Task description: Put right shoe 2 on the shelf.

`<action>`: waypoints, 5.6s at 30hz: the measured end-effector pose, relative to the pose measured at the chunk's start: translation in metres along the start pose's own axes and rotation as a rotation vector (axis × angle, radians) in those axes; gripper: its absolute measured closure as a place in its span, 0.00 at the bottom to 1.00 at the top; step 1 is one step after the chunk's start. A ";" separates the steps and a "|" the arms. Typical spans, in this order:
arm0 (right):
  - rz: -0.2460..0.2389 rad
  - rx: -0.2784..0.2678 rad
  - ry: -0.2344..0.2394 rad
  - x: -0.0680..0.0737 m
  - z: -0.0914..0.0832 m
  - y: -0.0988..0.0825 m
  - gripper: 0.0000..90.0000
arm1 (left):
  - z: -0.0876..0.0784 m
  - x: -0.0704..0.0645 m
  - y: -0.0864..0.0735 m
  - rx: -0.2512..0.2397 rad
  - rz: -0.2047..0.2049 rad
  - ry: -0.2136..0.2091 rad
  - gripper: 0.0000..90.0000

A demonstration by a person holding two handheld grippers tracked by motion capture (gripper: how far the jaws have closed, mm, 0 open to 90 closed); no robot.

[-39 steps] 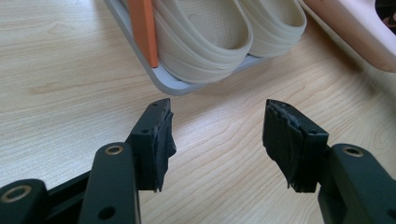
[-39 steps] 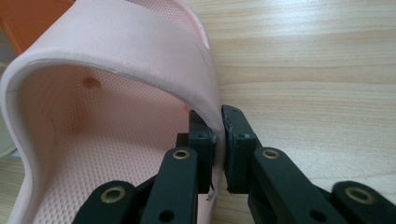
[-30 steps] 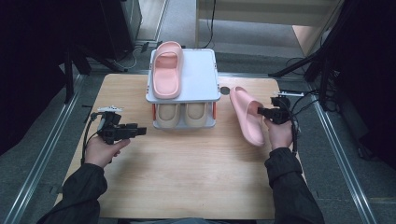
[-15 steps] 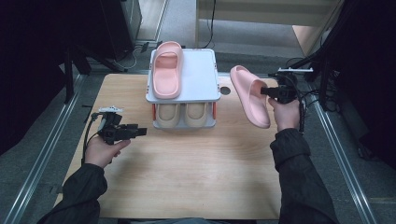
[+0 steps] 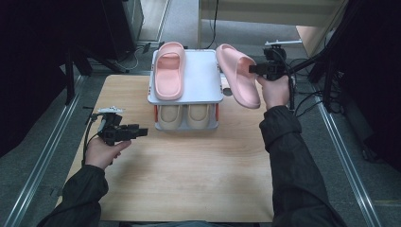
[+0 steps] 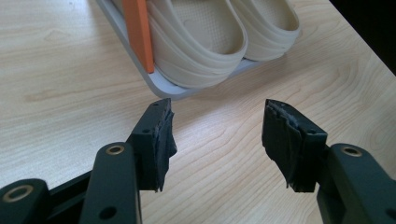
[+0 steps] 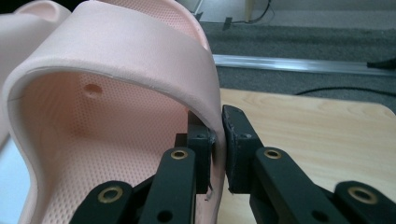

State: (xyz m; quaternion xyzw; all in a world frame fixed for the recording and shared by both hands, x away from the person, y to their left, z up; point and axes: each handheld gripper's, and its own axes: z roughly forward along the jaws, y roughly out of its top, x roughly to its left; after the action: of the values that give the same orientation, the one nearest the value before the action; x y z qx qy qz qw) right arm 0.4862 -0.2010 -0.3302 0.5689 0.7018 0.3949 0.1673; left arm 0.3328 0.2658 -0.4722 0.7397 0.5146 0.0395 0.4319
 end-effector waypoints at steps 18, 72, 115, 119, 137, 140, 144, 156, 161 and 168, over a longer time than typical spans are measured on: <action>0.066 -0.055 0.022 0.062 0.044 0.030 0.93 | 0.002 -0.001 0.000 0.000 0.007 -0.019 0.48; -0.067 -0.039 0.147 0.066 0.037 0.008 0.99 | 0.002 -0.003 0.000 0.015 0.042 0.006 0.48; -0.144 -0.056 0.289 0.077 0.023 -0.039 0.97 | 0.015 -0.004 0.007 0.041 0.055 -0.023 0.48; -0.150 -0.061 0.312 0.072 0.012 -0.048 0.96 | 0.016 -0.004 0.007 0.042 0.058 -0.025 0.48; -0.200 -0.043 0.365 0.052 -0.013 -0.106 0.85 | 0.021 -0.005 0.009 0.046 0.064 -0.031 0.47; -0.194 -0.022 0.377 0.050 -0.013 -0.119 0.85 | 0.022 -0.006 0.009 0.047 0.065 -0.031 0.47; -0.210 -0.016 0.381 0.049 -0.013 -0.132 0.84 | 0.023 -0.006 0.009 0.052 0.068 -0.031 0.47; -0.238 -0.002 0.424 0.047 -0.004 -0.171 0.80 | 0.026 -0.008 0.009 0.055 0.078 -0.032 0.46; -0.231 0.009 0.435 0.045 0.000 -0.183 0.76 | 0.026 -0.008 0.009 0.052 0.085 -0.033 0.46; -0.262 0.015 0.433 0.043 0.007 -0.202 0.71 | 0.028 -0.009 0.009 0.062 0.098 -0.034 0.46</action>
State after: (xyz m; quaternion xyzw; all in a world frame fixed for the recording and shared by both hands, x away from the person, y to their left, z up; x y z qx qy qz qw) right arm 0.3439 -0.1668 -0.4757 0.3765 0.7918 0.4774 0.0588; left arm 0.3488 0.2409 -0.4798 0.7777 0.4712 0.0323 0.4149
